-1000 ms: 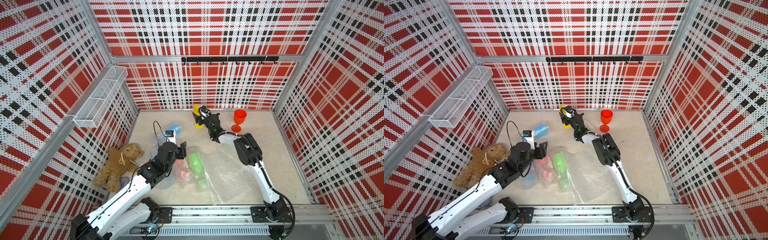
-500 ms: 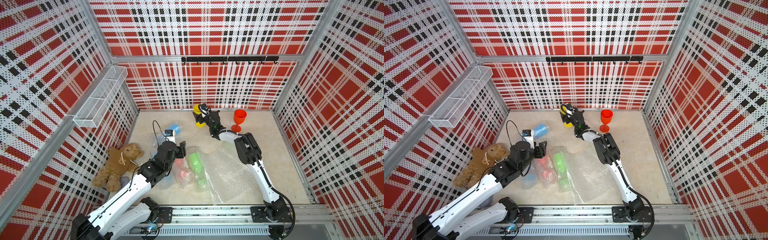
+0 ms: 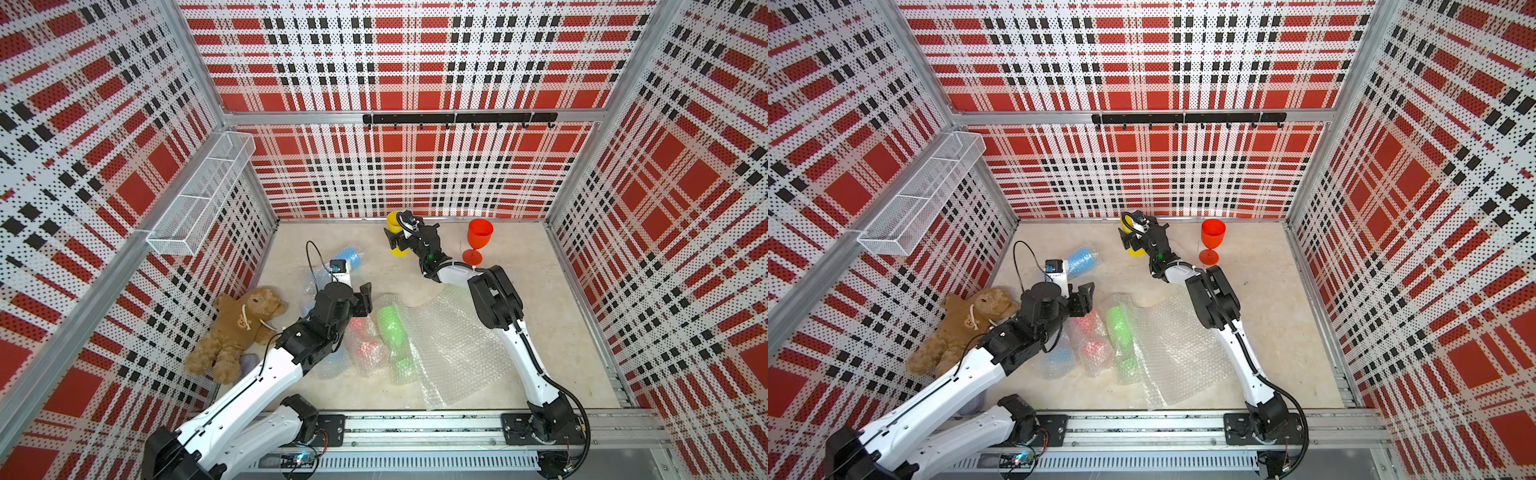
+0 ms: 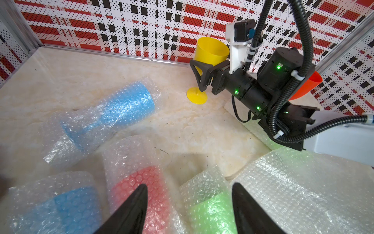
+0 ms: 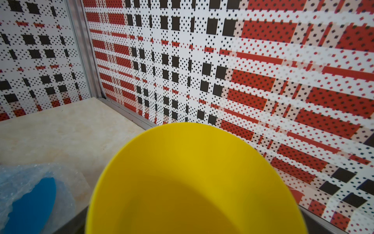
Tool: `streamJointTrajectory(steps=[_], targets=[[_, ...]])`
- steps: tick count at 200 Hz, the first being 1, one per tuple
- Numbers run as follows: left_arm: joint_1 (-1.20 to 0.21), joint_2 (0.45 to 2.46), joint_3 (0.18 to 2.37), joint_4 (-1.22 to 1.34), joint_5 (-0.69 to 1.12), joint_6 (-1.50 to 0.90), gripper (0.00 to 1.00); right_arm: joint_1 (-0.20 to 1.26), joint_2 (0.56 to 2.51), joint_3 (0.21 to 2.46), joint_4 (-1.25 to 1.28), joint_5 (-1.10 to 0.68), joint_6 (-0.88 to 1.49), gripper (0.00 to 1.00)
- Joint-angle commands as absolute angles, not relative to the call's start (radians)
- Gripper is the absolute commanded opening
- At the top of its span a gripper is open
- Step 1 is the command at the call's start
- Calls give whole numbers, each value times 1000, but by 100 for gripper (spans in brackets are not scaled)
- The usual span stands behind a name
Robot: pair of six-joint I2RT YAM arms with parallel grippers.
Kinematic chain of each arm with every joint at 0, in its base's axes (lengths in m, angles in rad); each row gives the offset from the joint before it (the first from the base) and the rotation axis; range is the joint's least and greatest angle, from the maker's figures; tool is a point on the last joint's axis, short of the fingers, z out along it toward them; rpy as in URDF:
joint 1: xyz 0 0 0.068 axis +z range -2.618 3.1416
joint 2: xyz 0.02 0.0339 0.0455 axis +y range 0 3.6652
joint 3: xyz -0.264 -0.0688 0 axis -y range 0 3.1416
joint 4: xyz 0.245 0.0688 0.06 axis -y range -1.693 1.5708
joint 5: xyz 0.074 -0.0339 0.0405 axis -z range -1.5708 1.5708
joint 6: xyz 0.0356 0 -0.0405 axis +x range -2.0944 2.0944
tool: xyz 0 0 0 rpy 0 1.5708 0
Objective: Unpack wine glasses from bubble wrap
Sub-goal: Place the wine glass at the center of the board.
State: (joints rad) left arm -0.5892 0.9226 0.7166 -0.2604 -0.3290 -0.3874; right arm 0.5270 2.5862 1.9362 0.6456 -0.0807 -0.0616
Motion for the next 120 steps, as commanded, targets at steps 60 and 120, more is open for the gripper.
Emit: streamJointTrajectory(steps=[60,120], targets=[[-552,904,711,-245,-331,-373,68,501,2126,1760,616,-119,-118,97],[-553,882,716,-250,-333,-373,68,503,1811,1602,26,-31,-23,80]])
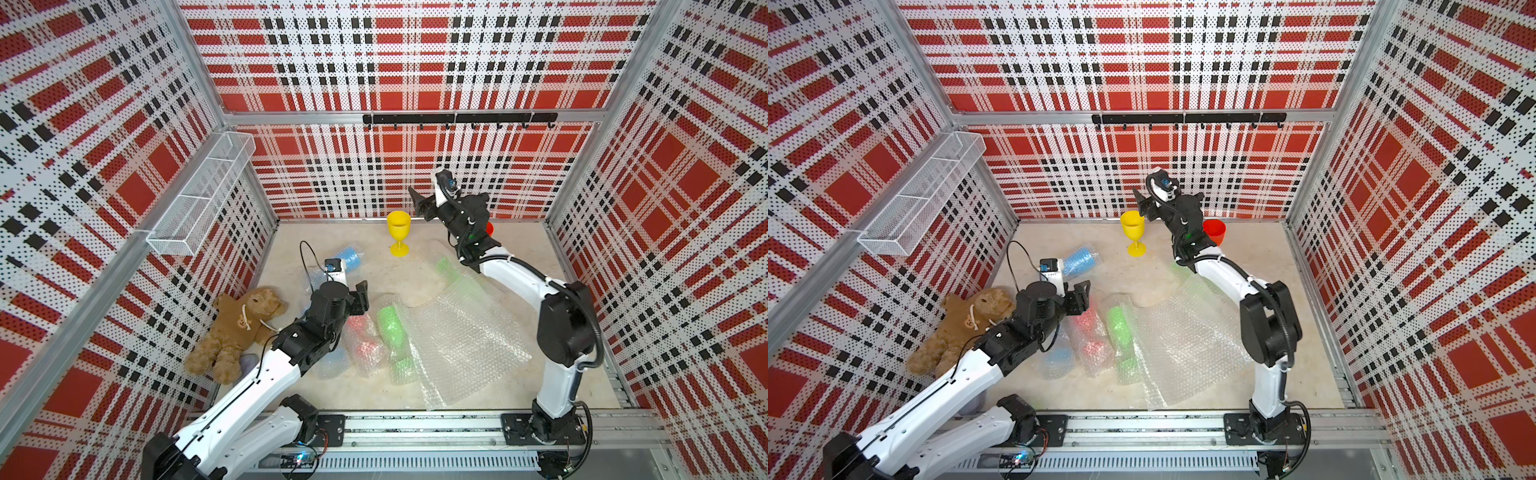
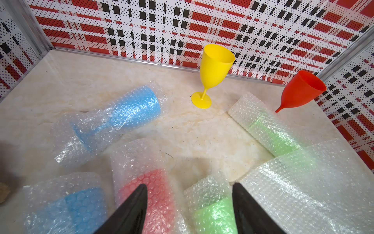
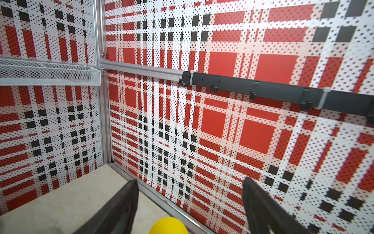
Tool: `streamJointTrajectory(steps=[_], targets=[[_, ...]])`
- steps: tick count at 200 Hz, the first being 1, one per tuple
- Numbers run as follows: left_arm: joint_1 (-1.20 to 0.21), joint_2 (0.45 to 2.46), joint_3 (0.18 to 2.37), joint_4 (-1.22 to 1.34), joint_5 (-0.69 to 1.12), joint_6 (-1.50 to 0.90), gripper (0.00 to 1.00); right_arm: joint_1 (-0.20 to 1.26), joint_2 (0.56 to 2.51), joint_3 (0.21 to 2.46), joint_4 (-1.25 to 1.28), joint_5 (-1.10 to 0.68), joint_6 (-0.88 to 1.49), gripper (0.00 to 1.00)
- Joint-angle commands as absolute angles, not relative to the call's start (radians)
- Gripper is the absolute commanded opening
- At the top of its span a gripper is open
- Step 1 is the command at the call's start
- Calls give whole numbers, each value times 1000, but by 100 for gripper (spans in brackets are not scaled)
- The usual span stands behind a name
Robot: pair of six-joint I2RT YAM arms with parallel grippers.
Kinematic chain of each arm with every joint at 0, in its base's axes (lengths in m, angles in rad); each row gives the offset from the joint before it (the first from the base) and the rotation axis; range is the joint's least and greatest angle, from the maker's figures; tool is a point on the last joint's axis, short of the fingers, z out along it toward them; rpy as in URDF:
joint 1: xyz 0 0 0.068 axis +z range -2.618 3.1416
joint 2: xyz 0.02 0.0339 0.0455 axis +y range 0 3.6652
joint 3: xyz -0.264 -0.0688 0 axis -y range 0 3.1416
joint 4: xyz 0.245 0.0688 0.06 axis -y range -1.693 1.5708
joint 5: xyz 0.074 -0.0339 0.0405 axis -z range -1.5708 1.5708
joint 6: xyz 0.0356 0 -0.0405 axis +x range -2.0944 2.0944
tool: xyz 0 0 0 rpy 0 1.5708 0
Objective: Unpack wine glasses from bubble wrap
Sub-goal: Pick up the bubble wrap from the center of the board.
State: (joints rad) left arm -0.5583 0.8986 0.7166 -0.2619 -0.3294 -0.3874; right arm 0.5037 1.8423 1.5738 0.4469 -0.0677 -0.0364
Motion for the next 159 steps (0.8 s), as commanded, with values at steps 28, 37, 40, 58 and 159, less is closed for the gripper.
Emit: streamJointTrajectory(steps=[28,37,40,58,159], targets=[[-553,876,718,-252,-321,-373,68,496,1770,1591,-184,-46,-33,77],[-554,874,718,-252,-318,-373,68,495,1816,1693,-361,-46,-37,79],[-554,873,719,-252,-317,-373,68,495,1837,1731,-422,-48,-43,80],[-554,871,722,-255,-314,-373,68,507,1955,1911,-693,-7,-68,97],[-554,846,723,-258,-304,-373,69,501,2221,2058,-1004,199,-91,100]])
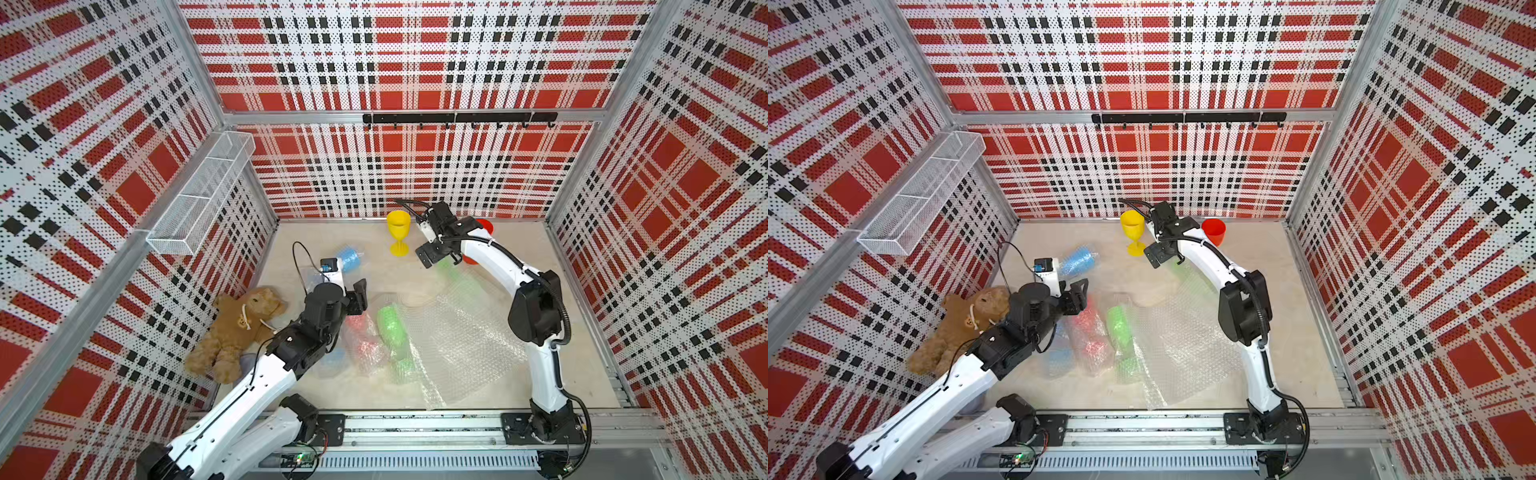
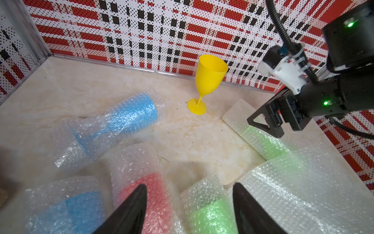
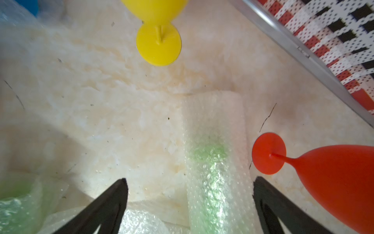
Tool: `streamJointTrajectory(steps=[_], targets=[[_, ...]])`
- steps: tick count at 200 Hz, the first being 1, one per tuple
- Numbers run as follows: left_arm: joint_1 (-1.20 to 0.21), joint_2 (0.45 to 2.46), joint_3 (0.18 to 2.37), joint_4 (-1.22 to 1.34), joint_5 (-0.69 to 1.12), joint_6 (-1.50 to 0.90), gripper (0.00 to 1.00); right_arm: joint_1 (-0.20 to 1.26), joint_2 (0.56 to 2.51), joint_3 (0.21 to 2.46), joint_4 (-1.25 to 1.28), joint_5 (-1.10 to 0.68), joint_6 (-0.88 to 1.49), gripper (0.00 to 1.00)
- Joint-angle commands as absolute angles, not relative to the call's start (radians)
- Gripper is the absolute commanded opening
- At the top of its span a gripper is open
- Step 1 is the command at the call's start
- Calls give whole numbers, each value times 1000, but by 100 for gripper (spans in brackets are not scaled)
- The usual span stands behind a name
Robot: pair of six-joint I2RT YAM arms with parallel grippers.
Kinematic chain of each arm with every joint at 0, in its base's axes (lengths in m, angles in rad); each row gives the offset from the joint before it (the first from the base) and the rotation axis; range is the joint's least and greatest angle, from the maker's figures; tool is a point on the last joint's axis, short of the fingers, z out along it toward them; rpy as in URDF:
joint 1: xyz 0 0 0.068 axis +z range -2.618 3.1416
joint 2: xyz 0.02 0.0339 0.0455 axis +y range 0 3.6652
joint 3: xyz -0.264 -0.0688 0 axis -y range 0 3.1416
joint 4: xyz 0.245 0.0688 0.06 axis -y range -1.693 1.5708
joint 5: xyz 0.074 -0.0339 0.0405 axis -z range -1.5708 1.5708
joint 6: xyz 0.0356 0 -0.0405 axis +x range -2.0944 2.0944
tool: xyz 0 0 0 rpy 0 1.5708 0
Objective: Unpack wine glasses from bubble wrap
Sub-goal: Pick up the bubble wrap from the center of the board.
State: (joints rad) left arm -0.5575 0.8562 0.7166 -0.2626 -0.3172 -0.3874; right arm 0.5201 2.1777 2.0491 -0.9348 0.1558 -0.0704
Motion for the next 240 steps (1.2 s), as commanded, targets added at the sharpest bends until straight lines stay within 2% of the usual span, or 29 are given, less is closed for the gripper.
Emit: streamJointTrajectory(steps=[1,119,187,240], targets=[[-555,845,723,-257,-305,-373,69,500,2224,2059,-1004,198,-90,100],[-556,851,723,-256,-313,-342,69,422,2372,2052,-979,158,-88,100],[-548,856,723,-256,-319,-342,69,397,2374,2060,-897,195,-96,80],[-537,859,723,-253,-319,-343,69,411,2171,1875,-639,179,-141,72]])
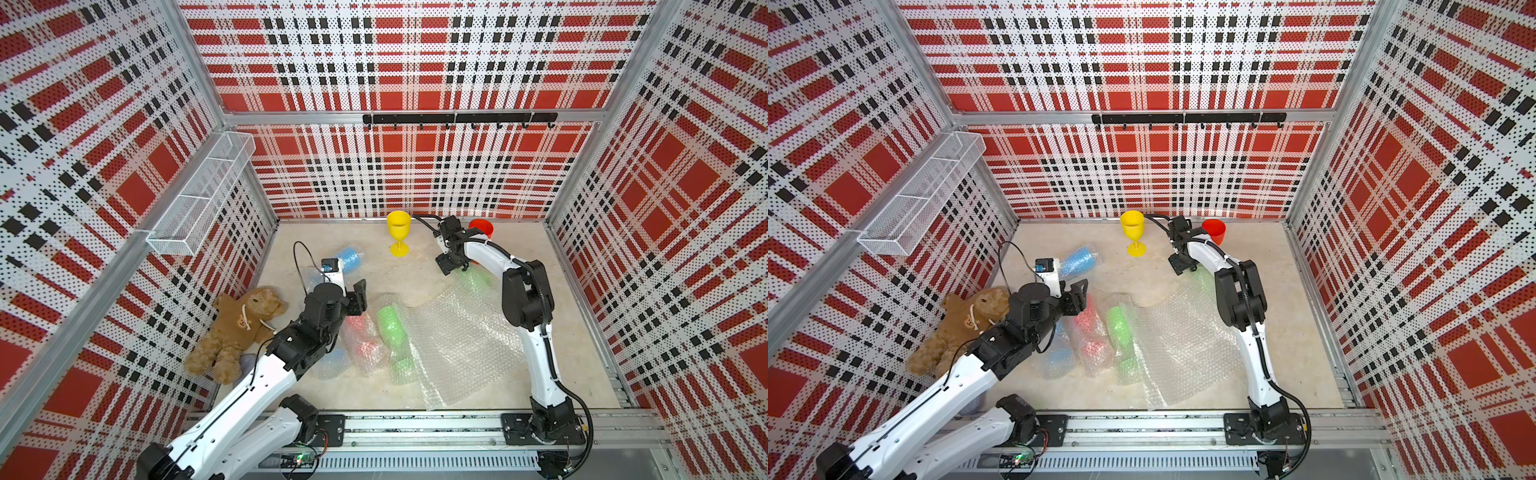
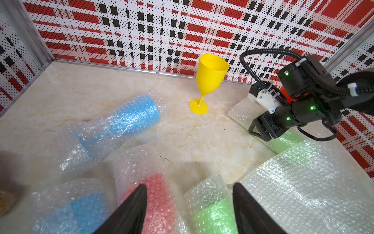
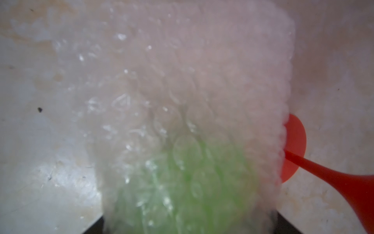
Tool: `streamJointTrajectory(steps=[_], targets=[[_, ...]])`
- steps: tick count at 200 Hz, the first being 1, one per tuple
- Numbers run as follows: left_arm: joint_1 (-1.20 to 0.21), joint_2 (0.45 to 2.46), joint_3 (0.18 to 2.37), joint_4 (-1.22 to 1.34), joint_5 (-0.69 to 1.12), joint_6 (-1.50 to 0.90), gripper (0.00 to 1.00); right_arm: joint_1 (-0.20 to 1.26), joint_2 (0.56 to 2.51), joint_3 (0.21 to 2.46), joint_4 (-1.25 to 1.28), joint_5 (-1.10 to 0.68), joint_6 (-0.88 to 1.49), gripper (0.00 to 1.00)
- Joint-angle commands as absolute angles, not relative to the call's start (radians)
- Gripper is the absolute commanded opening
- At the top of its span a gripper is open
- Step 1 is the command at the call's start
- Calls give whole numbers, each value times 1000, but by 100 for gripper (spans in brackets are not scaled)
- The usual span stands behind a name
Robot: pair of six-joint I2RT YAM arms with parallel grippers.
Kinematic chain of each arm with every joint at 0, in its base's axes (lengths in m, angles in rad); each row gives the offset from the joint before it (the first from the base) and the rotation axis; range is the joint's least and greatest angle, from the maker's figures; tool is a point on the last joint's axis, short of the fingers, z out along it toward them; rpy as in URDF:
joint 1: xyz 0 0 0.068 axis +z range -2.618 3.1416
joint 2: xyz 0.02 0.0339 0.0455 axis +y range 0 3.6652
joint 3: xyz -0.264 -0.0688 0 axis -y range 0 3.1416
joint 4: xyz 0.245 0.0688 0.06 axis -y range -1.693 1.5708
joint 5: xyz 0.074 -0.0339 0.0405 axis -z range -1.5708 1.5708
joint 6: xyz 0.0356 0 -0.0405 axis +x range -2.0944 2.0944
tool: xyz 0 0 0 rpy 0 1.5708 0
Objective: Unpack wine glasses from bubble wrap
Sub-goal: Pick up the bubble wrap from the center of the board.
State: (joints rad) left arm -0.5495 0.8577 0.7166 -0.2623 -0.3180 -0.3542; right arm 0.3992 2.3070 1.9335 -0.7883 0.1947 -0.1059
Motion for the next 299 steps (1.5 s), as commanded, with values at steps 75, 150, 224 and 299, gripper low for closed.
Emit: streamJointTrajectory(steps=[75,150,224,299], targets=[[-536,859,721,-252,-316,-344,69,422,1843,1706,-330,66,-124,69],[-534,862,721,-250,-309,-344,69,422,1660,1712,-280,-71,35,65],[-535,861,721,-247,-287,-344,69,425,1395,1593,-556,-184,218,61],[-548,857,721,-244,-261,-344,69,430,1278,1533,-1121,-316,290,59]])
